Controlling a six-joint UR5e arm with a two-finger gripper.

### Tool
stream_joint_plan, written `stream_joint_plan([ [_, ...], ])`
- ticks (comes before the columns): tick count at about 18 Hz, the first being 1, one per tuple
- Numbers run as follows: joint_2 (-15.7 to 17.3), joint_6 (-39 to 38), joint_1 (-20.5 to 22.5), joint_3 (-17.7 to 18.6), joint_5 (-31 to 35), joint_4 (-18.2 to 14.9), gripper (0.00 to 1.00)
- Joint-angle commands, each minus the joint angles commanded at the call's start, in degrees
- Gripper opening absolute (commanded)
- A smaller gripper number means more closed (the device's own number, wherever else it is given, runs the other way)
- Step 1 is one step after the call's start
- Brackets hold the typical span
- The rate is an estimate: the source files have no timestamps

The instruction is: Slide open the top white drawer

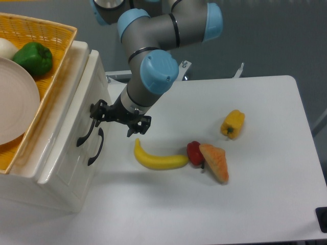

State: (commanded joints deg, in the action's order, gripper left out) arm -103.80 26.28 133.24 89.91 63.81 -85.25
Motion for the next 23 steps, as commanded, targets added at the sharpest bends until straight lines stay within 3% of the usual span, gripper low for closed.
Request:
stream_joint_plan([
  [23,-1.14,-0.26,-2.28,0.26,0.35,0.26,1.00],
])
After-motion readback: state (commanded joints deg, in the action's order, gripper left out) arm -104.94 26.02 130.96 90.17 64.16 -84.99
